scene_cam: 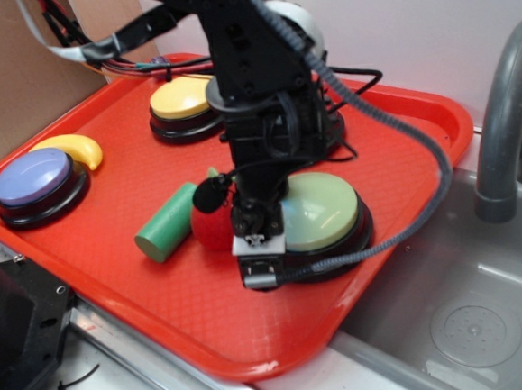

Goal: Push the green button.

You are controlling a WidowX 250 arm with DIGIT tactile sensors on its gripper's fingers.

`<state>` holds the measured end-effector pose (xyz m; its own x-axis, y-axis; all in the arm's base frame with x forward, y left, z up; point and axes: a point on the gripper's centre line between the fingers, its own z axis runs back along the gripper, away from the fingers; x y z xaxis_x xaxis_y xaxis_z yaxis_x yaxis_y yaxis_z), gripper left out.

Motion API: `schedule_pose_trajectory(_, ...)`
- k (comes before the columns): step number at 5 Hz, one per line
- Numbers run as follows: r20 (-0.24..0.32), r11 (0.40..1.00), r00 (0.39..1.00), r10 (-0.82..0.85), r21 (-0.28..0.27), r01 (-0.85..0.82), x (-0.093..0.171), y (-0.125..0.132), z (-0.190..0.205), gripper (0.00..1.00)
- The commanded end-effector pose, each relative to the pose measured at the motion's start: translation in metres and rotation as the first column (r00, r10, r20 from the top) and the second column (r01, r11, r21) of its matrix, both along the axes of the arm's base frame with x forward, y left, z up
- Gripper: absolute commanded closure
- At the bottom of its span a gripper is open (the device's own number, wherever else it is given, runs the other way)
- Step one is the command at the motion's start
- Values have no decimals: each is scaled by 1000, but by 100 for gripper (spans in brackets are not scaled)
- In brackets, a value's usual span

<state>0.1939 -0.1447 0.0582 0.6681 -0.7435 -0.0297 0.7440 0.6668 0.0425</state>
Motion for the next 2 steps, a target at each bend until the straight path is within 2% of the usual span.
schedule_pose_trajectory(1,46,999,998,34,-33,-32,13,0,16,0)
schedule_pose_trajectory(2,2,999,1000,28,-19,-28,9,2,-4,0)
